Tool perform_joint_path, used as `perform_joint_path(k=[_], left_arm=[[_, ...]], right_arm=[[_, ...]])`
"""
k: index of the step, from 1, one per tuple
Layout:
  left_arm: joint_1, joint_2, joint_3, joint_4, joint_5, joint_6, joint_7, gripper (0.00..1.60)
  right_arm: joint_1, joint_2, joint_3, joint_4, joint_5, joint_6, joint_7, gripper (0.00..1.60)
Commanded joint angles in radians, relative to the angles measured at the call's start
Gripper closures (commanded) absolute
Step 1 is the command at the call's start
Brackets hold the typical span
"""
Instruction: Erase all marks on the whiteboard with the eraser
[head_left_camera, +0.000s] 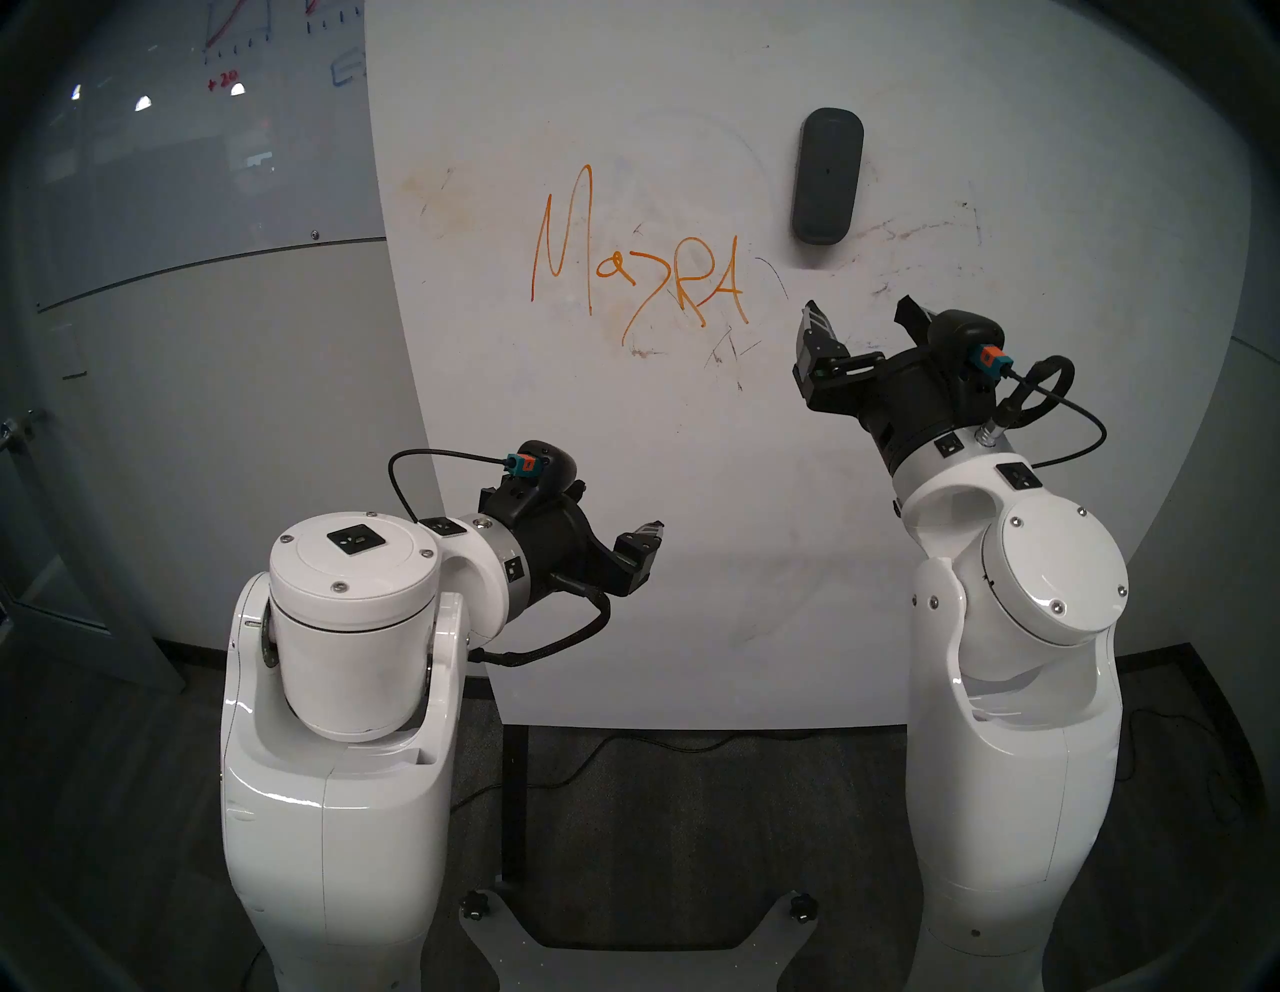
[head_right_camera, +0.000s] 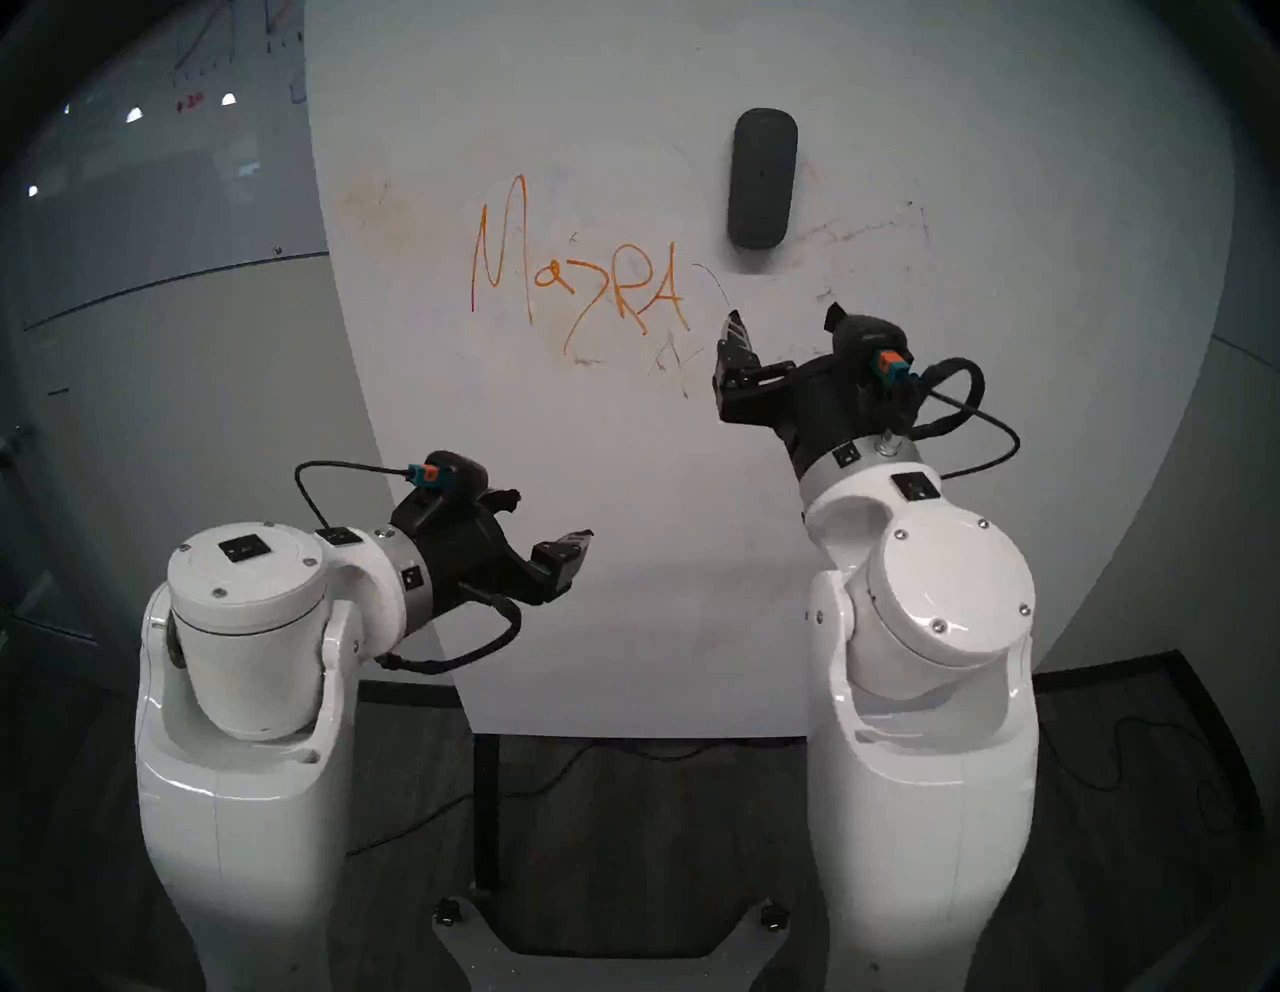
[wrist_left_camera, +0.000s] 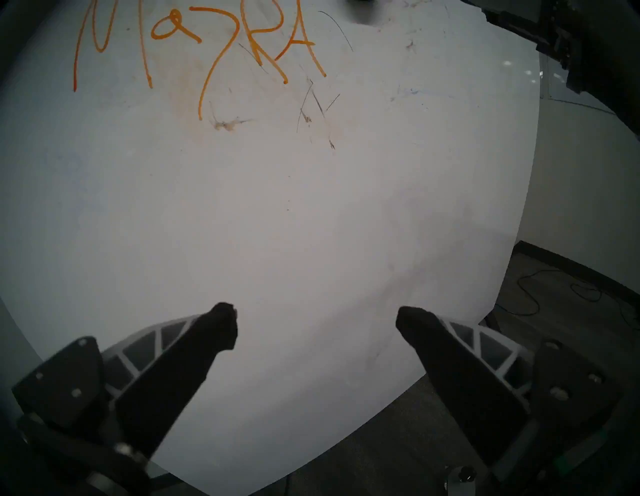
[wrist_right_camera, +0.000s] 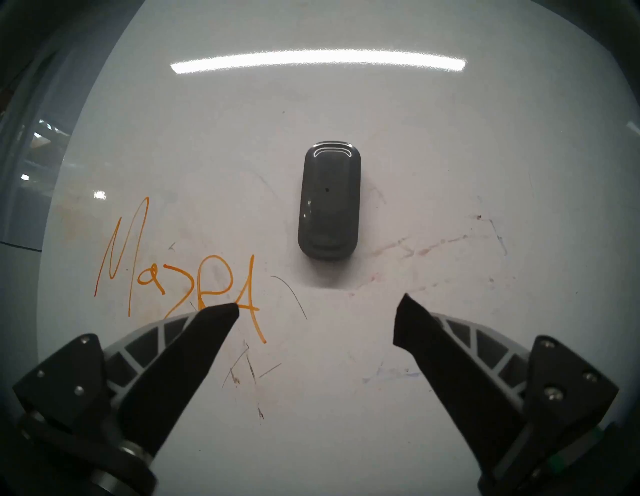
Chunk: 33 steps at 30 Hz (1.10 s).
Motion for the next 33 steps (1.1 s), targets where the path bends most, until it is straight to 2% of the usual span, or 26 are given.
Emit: perform_joint_path(k=[1,8,18,19,20,33], left_arm=[[-0.002,0.000,0.000,-0.013,0.000,-0.001,0.000,0.00],[-0.003,0.000,0.000,-0.012,-0.001,-0.001,0.000,0.00],[-0.003,0.000,0.000,-0.012,-0.001,-0.001,0.000,0.00],[-0.003,0.000,0.000,-0.012,-0.001,-0.001,0.000,0.00],[-0.003,0.000,0.000,-0.012,-0.001,-0.001,0.000,0.00],[-0.003,0.000,0.000,-0.012,-0.001,-0.001,0.000,0.00]], right_arm=[[0.111,-0.027,-0.003,-0.011,-0.001,0.026,0.005,0.00],[0.178,-0.036,-0.020,0.017,-0.019,0.062,0.009,0.00],[0.291,-0.050,-0.040,0.114,-0.074,0.101,0.014,0.00],[0.281,-0.054,-0.041,0.115,-0.080,0.095,0.014,0.00],[0.308,-0.054,-0.041,0.134,-0.085,0.104,0.015,0.00],[0.422,-0.076,-0.035,0.228,-0.152,0.134,0.018,0.00]])
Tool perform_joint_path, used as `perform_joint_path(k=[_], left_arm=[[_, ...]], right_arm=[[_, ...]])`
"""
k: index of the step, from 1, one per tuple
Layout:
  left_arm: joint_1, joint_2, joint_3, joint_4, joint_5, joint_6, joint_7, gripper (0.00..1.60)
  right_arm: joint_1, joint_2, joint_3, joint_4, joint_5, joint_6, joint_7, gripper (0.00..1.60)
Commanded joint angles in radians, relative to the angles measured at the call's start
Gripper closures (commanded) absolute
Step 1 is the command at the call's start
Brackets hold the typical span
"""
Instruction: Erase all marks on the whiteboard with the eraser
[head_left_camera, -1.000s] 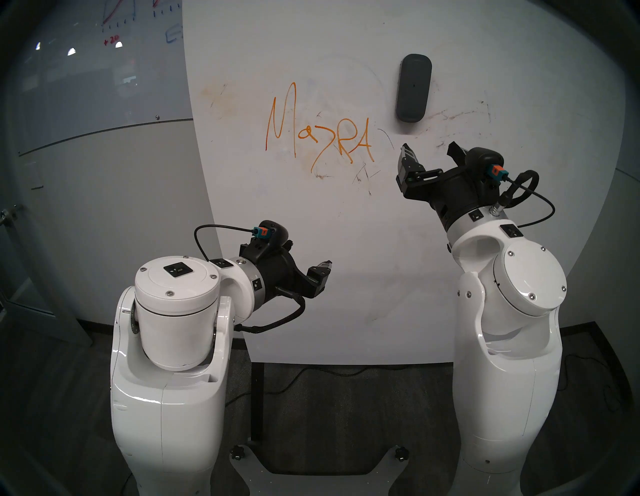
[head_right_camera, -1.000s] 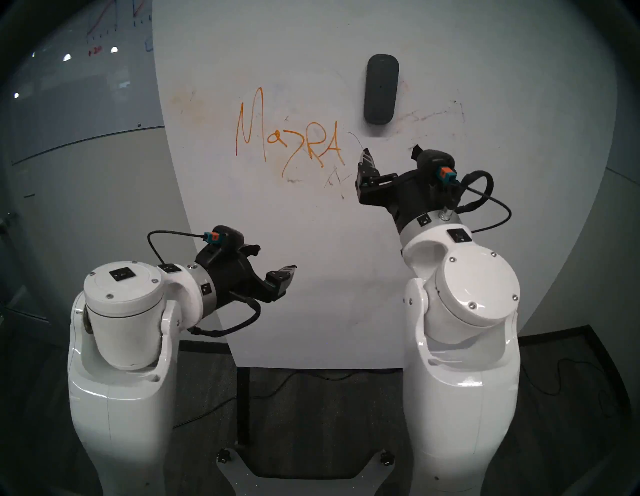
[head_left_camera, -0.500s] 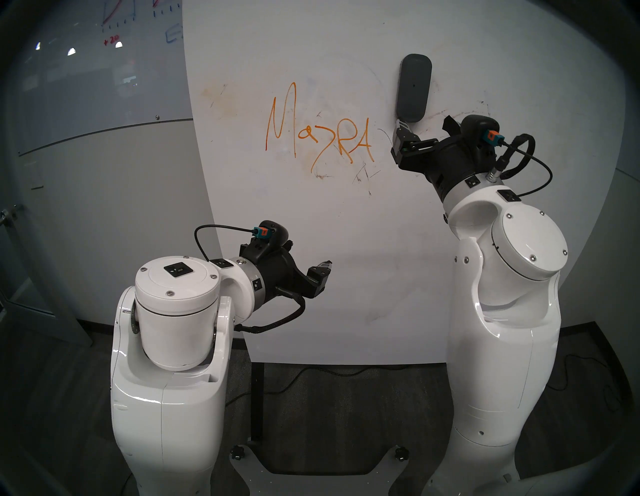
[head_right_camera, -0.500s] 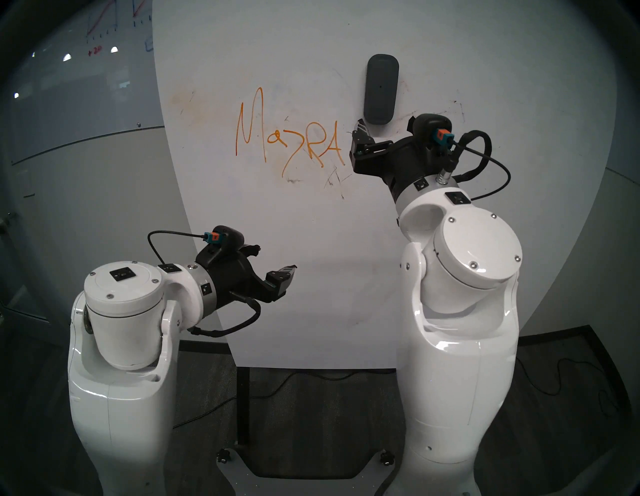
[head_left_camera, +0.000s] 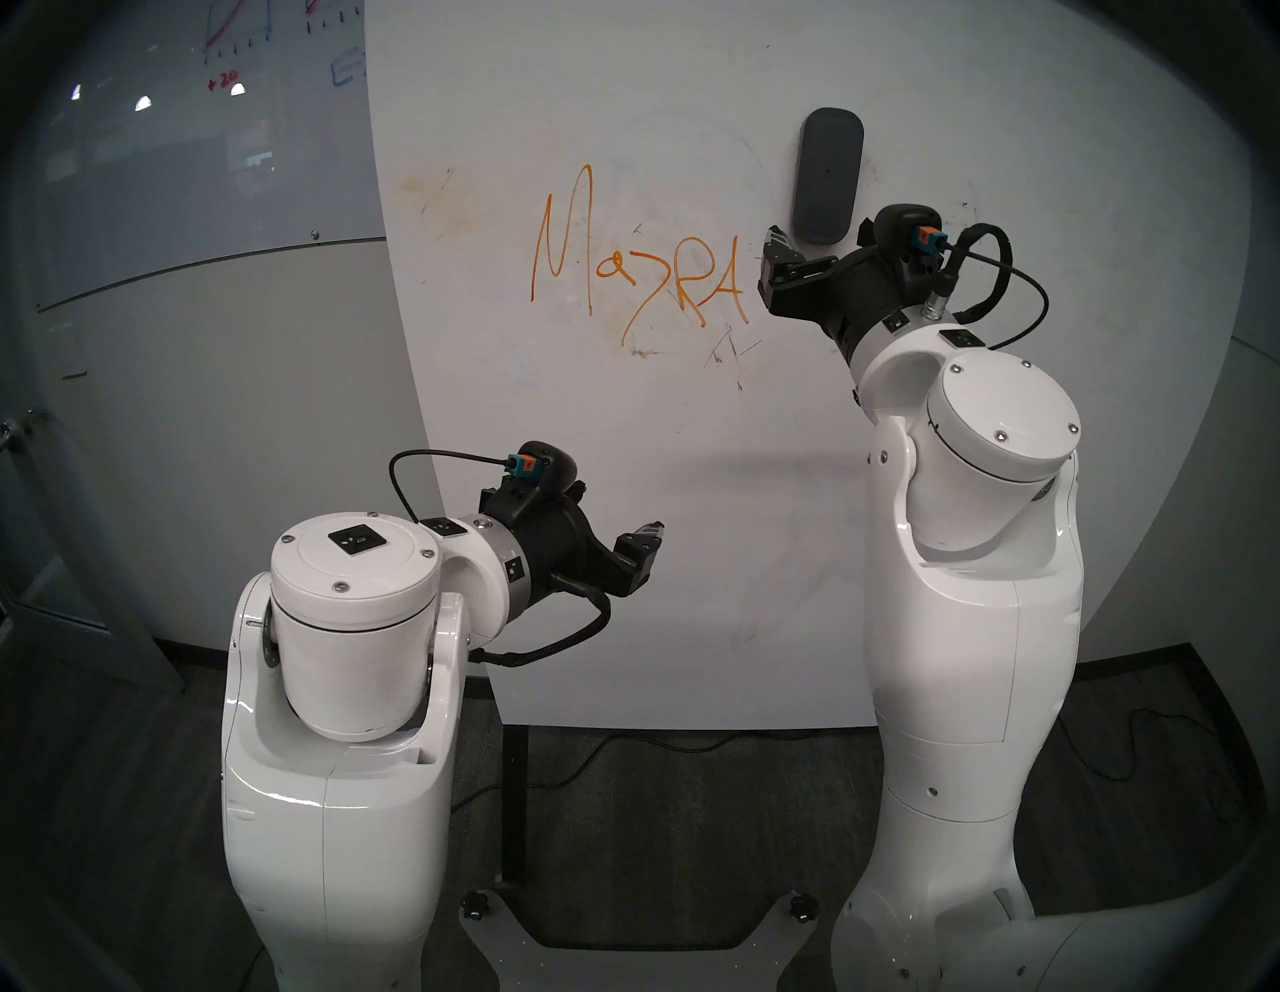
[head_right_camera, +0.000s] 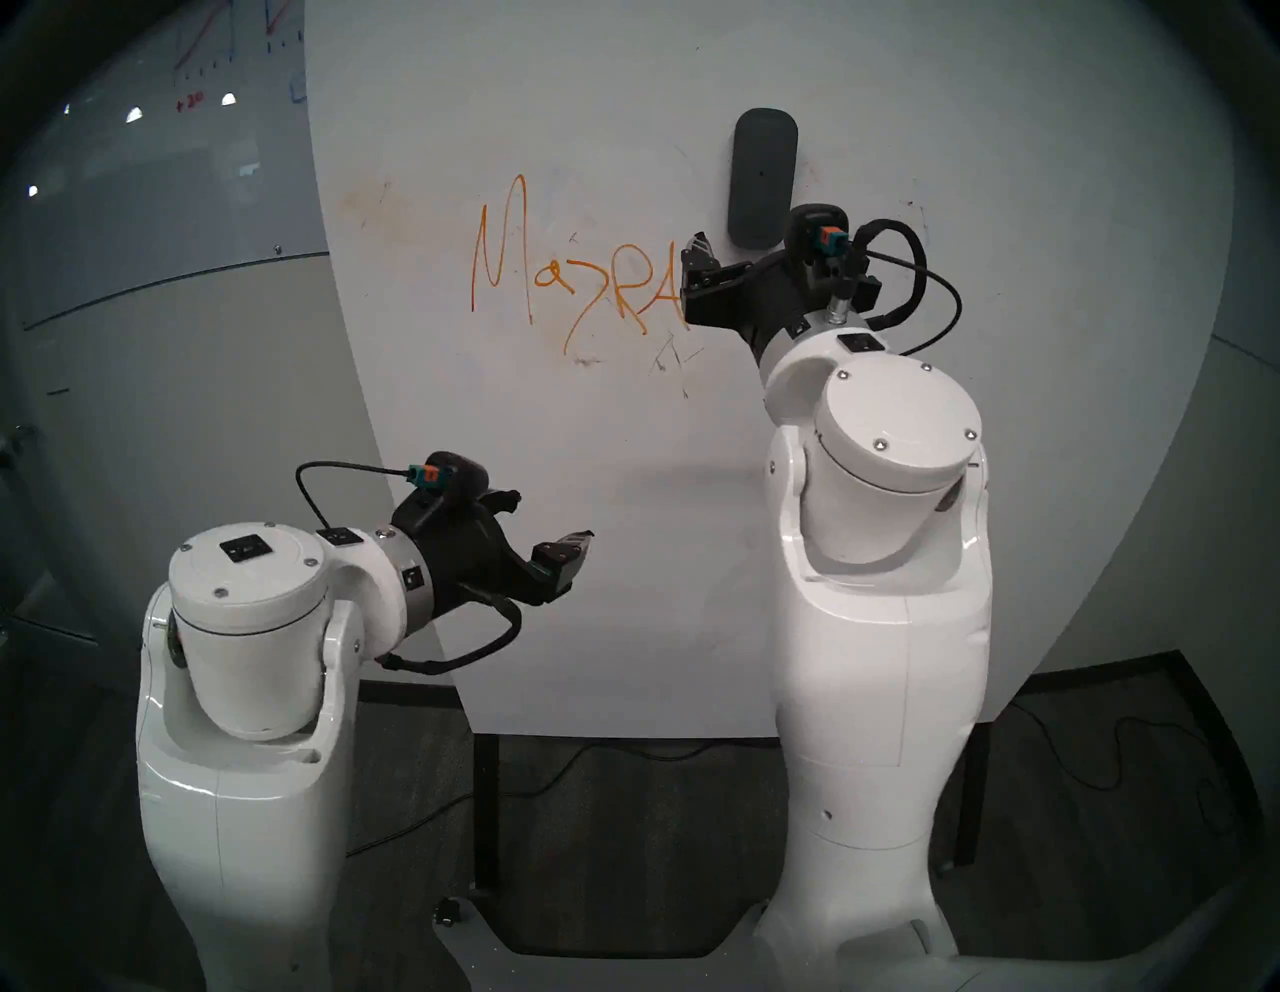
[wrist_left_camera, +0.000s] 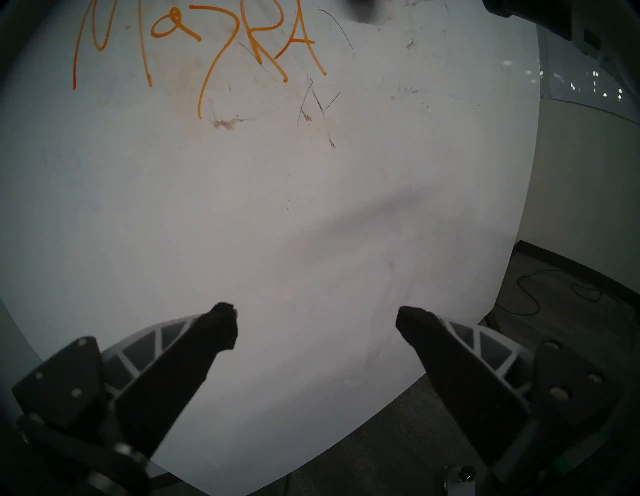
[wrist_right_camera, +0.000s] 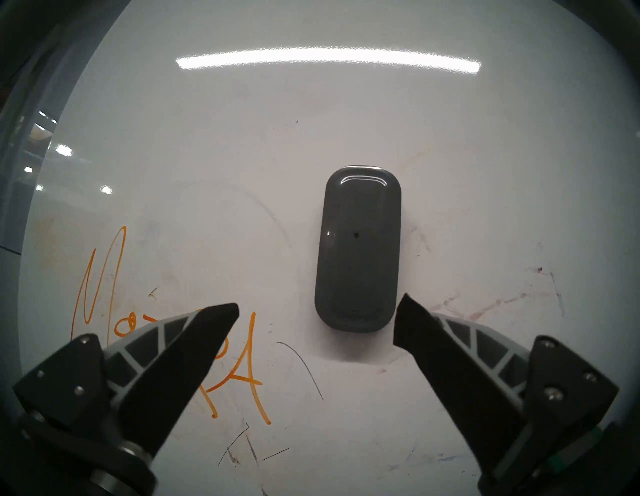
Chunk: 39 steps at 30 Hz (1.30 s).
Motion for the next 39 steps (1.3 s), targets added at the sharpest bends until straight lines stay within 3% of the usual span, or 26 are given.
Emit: perform_joint_path(k=[1,13,14,16,17,37,38,39], left_arm=[[-0.003,0.000,0.000,-0.014,-0.001,-0.001,0.000,0.00],[-0.002,0.000,0.000,-0.015,-0.001,-0.001,0.000,0.00],[-0.002,0.000,0.000,-0.015,-0.001,-0.001,0.000,0.00],[-0.002,0.000,0.000,-0.015,-0.001,-0.001,0.000,0.00],[-0.002,0.000,0.000,-0.015,0.000,-0.001,0.000,0.00],[-0.001,0.000,0.000,-0.017,0.000,-0.001,0.000,0.00],[-0.001,0.000,0.000,-0.017,0.000,-0.001,0.000,0.00],[-0.001,0.000,0.000,-0.018,0.000,-0.001,0.000,0.00]], right_arm=[[0.104,-0.021,0.003,0.017,-0.026,0.002,-0.001,0.00],[0.230,-0.023,0.033,0.109,-0.064,0.060,0.018,0.00],[0.215,-0.025,0.035,0.101,-0.066,0.055,0.021,0.00],[0.264,-0.019,0.041,0.133,-0.070,0.080,0.031,0.00],[0.232,-0.024,0.041,0.114,-0.073,0.066,0.032,0.00],[0.420,-0.013,0.059,0.249,-0.106,0.207,0.103,0.00],[0.425,-0.013,0.056,0.253,-0.113,0.216,0.102,0.23],[0.426,-0.014,0.055,0.255,-0.116,0.219,0.102,1.14]])
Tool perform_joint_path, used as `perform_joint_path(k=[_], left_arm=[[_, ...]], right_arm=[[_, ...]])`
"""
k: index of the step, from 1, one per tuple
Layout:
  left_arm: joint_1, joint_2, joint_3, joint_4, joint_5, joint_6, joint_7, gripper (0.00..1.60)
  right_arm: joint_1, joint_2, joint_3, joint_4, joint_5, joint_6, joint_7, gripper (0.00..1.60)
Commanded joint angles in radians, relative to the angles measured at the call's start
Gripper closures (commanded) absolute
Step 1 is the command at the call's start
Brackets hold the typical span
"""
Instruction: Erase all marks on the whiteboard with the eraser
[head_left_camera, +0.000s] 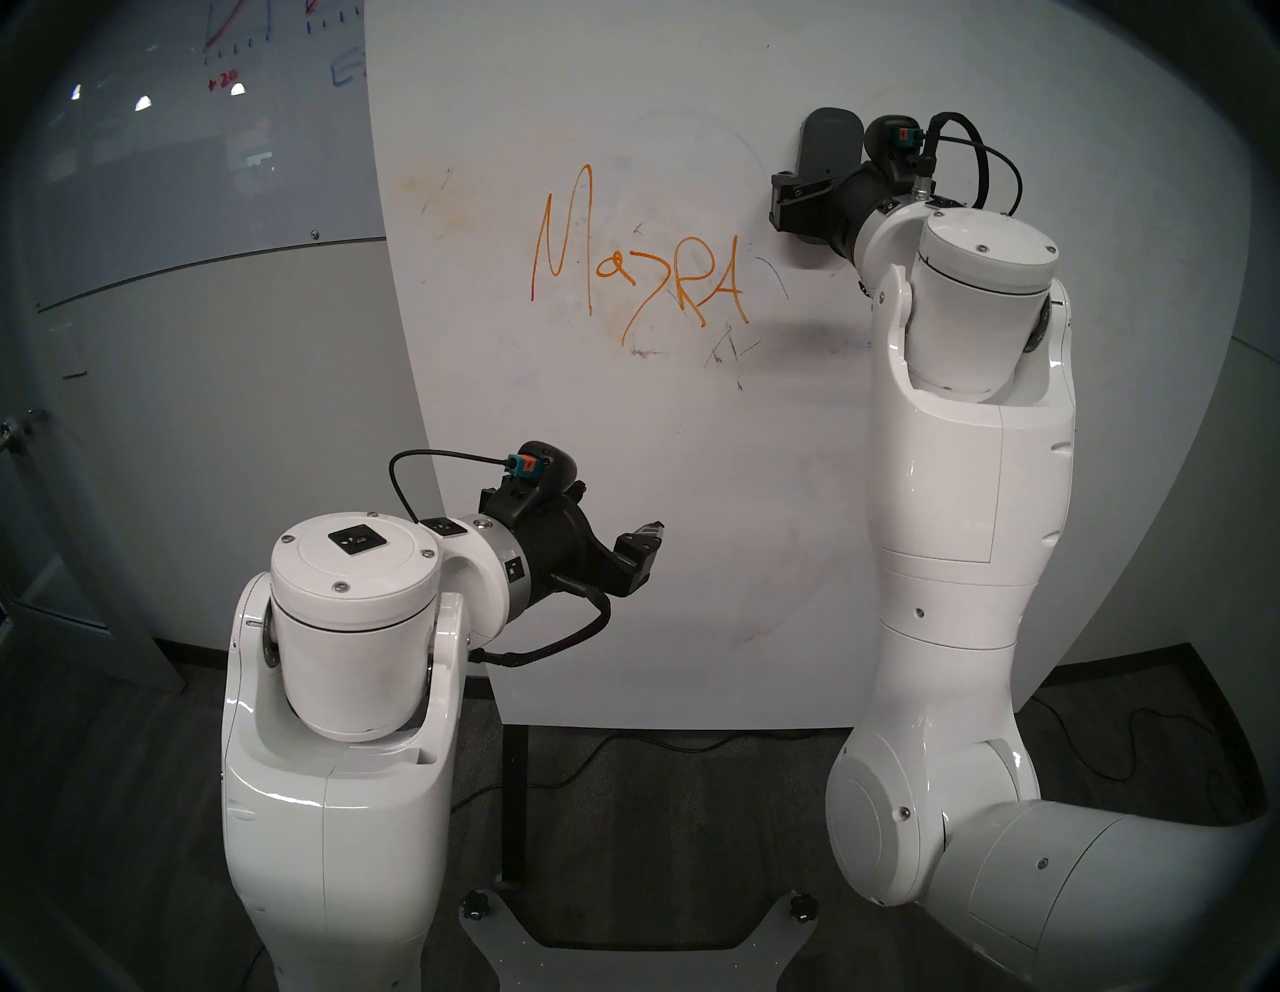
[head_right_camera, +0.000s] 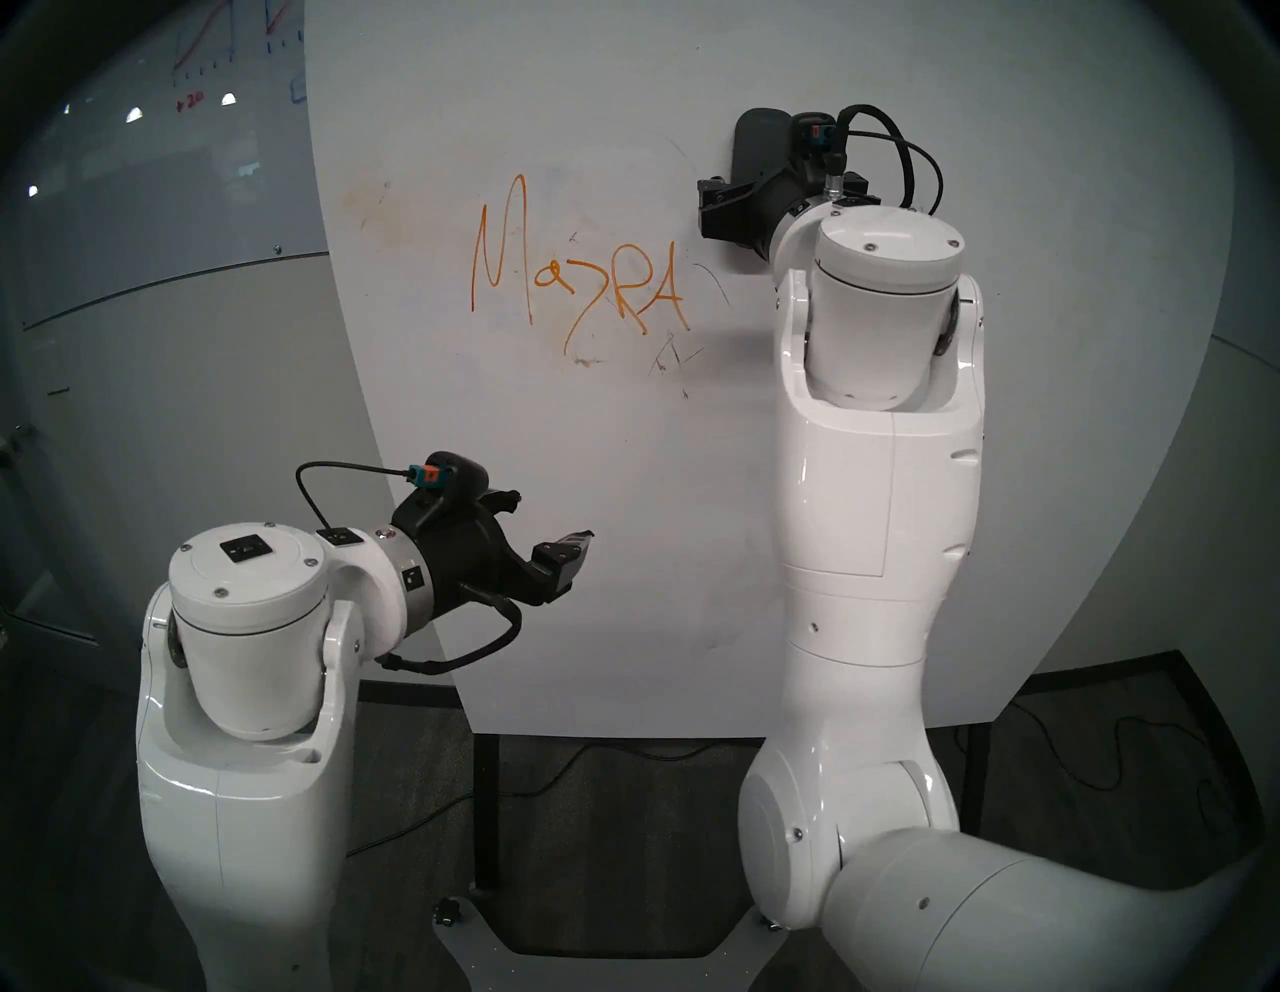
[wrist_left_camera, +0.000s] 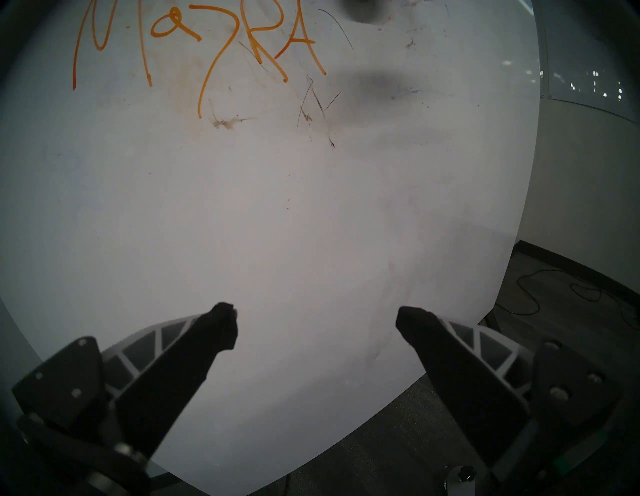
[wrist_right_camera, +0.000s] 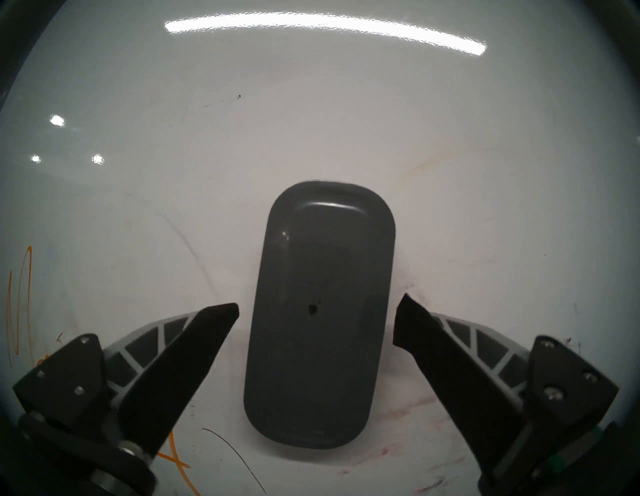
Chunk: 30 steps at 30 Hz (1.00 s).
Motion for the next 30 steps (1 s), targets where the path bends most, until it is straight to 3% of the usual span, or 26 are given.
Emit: perform_joint_path(k=[1,8,23,30], left_arm=[[-0.001,0.000,0.000,-0.017,0.000,-0.001,0.000,0.00],[-0.001,0.000,0.000,-0.018,0.000,0.000,0.000,0.00],[-0.001,0.000,0.000,-0.018,0.000,0.000,0.000,0.00],[0.000,0.000,0.000,-0.018,0.000,0.000,0.000,0.00]], right_arm=[[0.088,0.002,-0.017,0.009,-0.015,0.033,0.003,1.60],[0.073,-0.003,-0.022,-0.008,-0.035,0.053,0.001,1.60],[-0.061,0.001,-0.045,-0.156,-0.056,0.099,0.034,1.60],[-0.104,0.002,-0.054,-0.179,-0.067,0.088,0.040,1.60]])
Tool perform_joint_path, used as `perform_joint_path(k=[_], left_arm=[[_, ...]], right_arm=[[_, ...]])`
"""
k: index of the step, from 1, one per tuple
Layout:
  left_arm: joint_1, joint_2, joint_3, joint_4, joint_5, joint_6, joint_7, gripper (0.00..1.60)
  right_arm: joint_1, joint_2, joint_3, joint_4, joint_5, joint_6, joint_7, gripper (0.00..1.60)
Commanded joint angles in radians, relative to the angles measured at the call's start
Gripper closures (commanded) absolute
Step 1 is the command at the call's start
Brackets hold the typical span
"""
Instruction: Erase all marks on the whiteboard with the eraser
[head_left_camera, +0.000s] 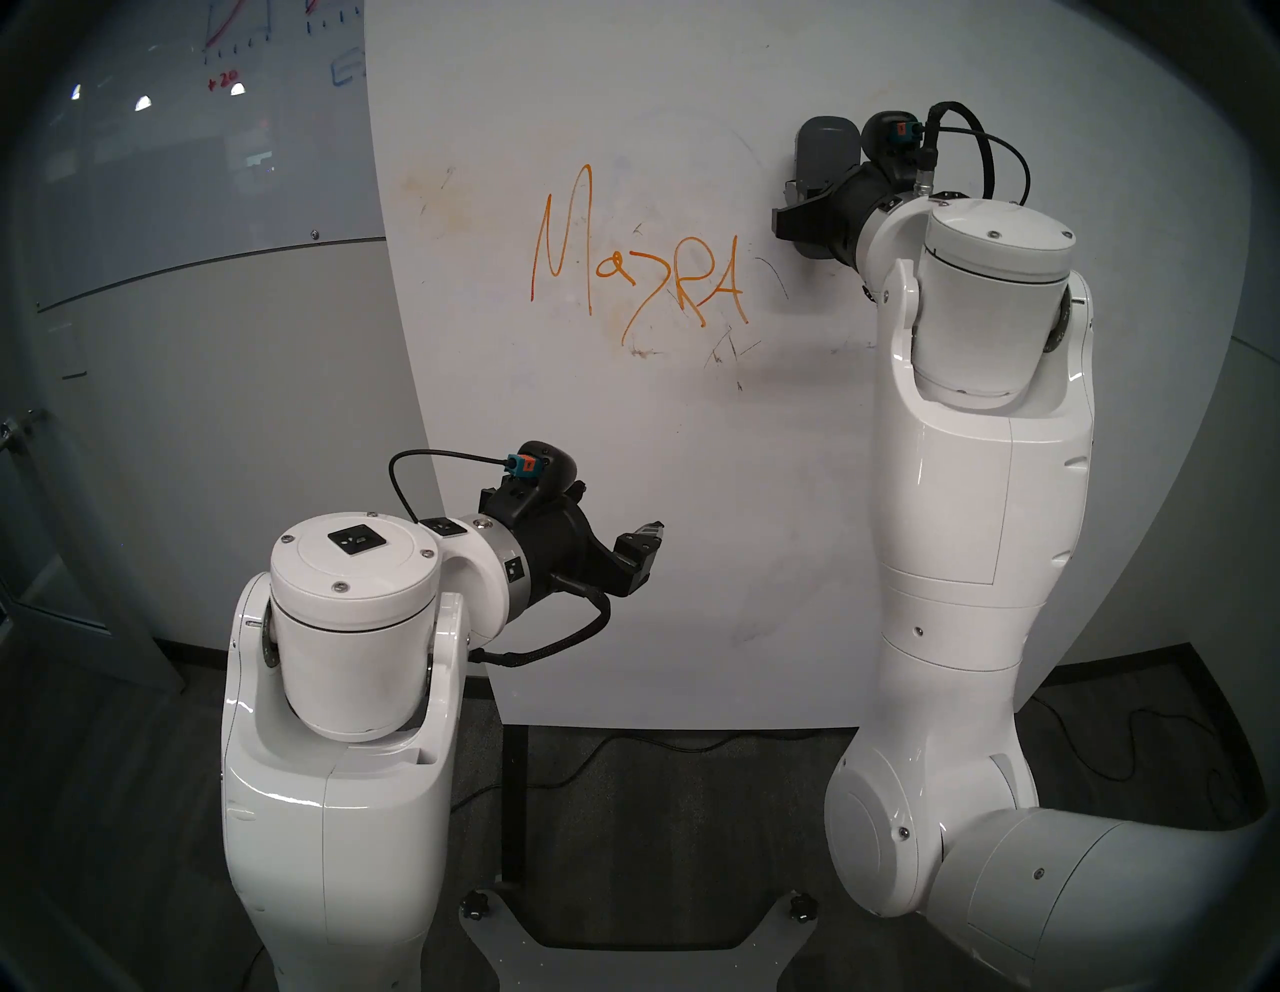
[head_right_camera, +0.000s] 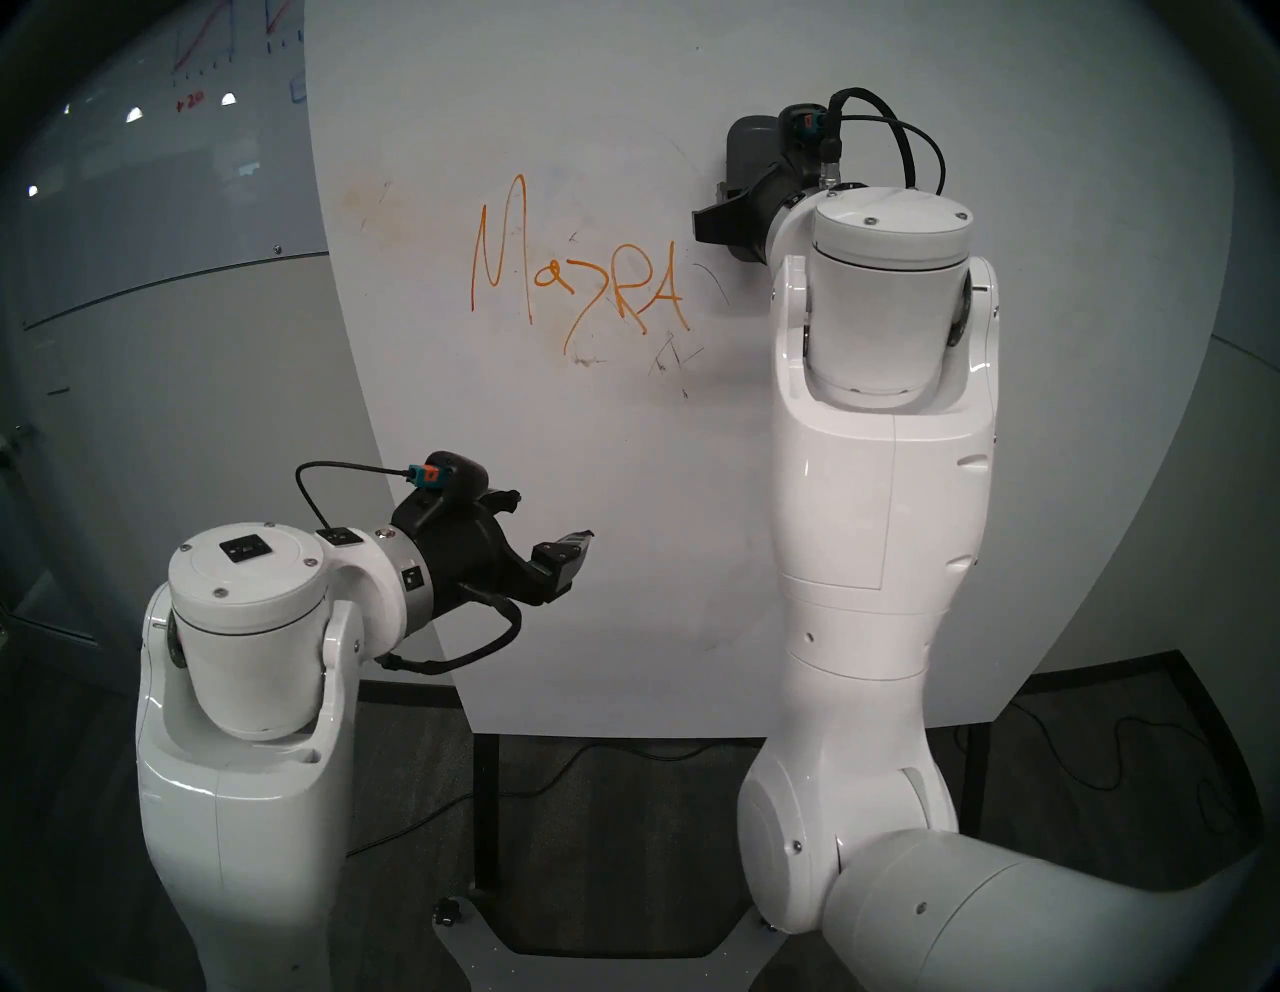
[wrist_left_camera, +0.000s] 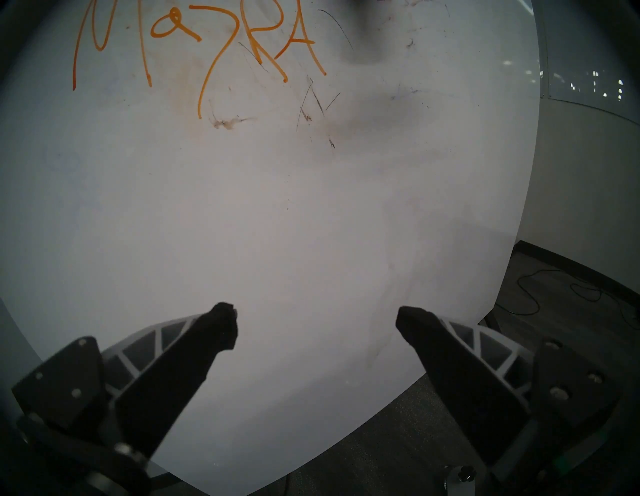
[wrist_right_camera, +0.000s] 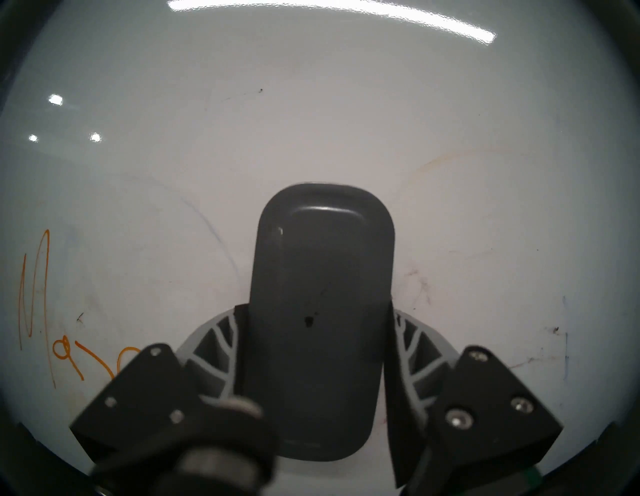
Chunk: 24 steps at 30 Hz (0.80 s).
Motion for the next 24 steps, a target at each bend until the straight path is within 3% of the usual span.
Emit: perform_joint_path(k=[1,24], left_arm=[[0.000,0.000,0.000,-0.018,0.000,0.000,0.000,0.00],[0.000,0.000,0.000,-0.018,0.000,0.000,0.000,0.00]], right_arm=[[-0.035,0.001,-0.012,-0.048,-0.001,-0.018,0.002,1.60],[-0.105,-0.024,-0.067,-0.060,-0.019,-0.052,-0.005,1.60]])
